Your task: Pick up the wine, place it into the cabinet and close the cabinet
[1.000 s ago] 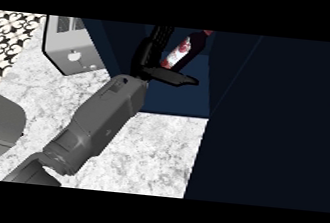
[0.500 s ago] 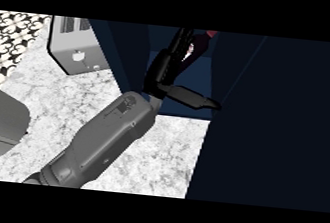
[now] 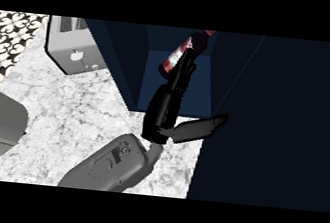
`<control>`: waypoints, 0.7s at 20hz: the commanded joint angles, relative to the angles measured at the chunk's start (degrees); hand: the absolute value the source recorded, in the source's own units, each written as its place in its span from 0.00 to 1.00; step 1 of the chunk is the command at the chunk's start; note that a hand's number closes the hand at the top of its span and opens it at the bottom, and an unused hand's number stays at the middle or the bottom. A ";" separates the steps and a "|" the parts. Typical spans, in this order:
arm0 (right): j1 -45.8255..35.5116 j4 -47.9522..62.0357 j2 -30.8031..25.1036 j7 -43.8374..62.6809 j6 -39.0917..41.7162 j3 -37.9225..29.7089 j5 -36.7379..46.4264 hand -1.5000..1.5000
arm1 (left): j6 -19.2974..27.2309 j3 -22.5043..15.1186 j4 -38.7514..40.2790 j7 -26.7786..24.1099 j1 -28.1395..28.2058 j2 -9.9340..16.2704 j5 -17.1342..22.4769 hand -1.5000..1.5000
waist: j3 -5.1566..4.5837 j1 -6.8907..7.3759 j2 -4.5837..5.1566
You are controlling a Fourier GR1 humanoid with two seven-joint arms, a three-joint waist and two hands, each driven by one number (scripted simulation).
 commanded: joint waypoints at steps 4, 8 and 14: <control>-3.73 -1.09 -0.19 2.85 -2.88 2.28 2.79 0.00 | 7.86 -6.34 -19.54 2.44 11.37 0.46 -3.32 0.00 | -0.11 0.25 -0.10; -1.83 -2.27 -1.26 3.79 -1.79 -0.19 -0.57 0.00 | 11.34 -11.17 -26.21 3.64 18.34 0.13 -5.93 1.00 | -0.07 -0.25 0.06; 2.36 -2.26 0.16 -1.61 -0.56 2.97 3.08 0.00 | 0.08 -11.37 -35.89 0.66 30.63 12.52 -2.79 1.00 | -0.08 -0.15 0.28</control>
